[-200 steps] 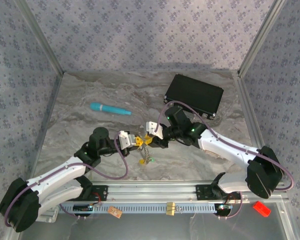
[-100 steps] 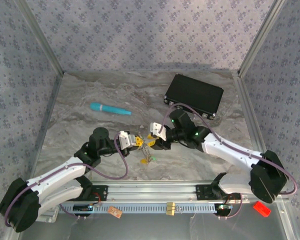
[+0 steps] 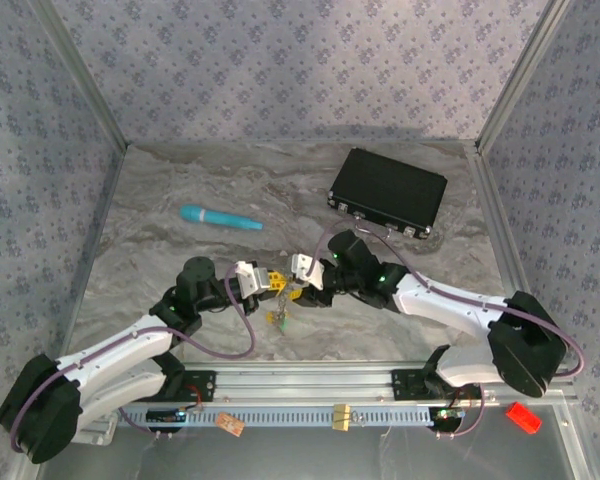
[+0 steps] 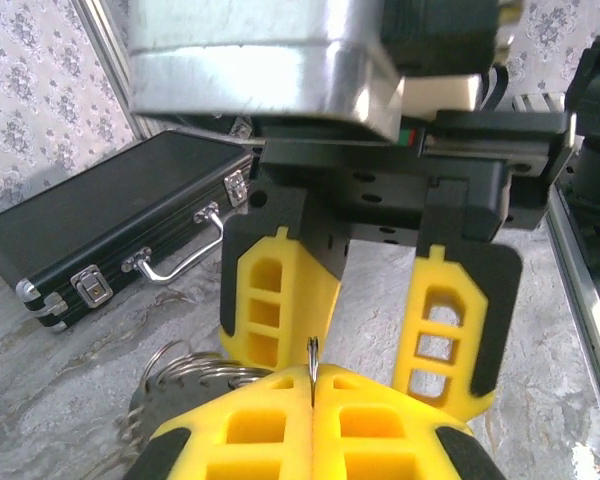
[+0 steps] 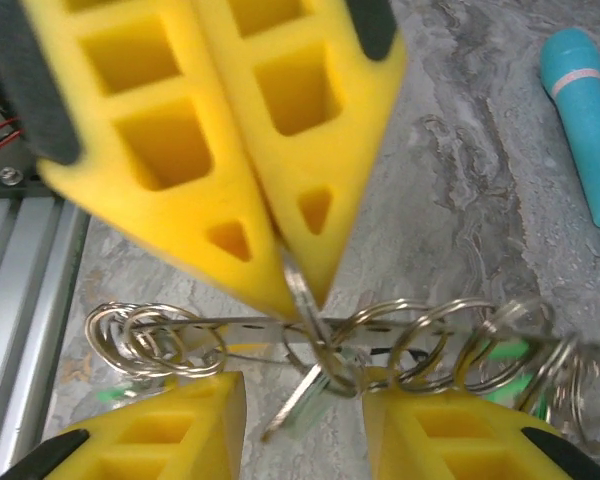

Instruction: Put the keys on the keyring

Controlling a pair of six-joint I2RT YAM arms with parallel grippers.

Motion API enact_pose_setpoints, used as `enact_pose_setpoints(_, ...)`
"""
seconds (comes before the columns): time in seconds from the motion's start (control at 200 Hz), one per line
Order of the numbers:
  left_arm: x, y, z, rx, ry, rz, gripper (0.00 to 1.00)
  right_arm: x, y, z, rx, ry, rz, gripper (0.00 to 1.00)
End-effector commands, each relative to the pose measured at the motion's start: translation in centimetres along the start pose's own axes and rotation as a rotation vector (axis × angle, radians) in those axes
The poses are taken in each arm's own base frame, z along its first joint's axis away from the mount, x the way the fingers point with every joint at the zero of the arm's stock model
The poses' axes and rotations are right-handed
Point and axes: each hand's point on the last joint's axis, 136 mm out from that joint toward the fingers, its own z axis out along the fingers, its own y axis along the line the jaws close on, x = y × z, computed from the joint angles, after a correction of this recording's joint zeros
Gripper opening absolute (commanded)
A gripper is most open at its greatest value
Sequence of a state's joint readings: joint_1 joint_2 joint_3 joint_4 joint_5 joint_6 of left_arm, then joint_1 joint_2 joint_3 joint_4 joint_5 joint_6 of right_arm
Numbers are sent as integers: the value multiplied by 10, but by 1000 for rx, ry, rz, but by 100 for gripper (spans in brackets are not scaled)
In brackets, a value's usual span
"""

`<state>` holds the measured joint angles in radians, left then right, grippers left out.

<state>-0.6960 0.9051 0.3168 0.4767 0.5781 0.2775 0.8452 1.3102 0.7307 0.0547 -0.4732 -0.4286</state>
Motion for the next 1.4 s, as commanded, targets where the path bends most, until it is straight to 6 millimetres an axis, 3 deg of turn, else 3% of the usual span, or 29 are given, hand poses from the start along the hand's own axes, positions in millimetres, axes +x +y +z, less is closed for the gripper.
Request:
enact_pose_setpoints(0.0,-22,0,-1,10,-83,35,0,5,-9,4,57,10,10,37)
enact_pose_setpoints(0.085,-23,0,-2,10,-84,36,0,5,-11,4,67,6,8,33)
enact_pose_setpoints(0.225,-22,2,-2,2,-76,40,0,3,-10,-1,66,7,3,18)
enact_pose_setpoints(0.455,-14,8,-2,-30,-25,49,0,-2,-13,-21,97,33,-21,2)
enact_pose_setpoints(0.645,-8,9,-1,-29,15,58,0,-14,-17,-39,132,35,-51,0)
enact_pose_setpoints(0.845,-3,10,2,-21,50,50,0,-21,-16,-41,126,33,-63,0)
enact_pose_setpoints(1.074,-6,21,-3,-106,27,36,52,-24,-21,-41,134,57,-75,0)
enact_pose_setpoints(1.154,-14,34,-12,-203,2,18,58,-30,-21,-40,125,56,-84,0)
enact_pose_setpoints(1.209,-21,43,-22,-281,-22,11,70,-36,-21,-38,116,52,-92,0)
enact_pose_setpoints(1.394,-45,80,-81,-639,-121,-23,78,-60,-7,-21,51,22,-126,0)
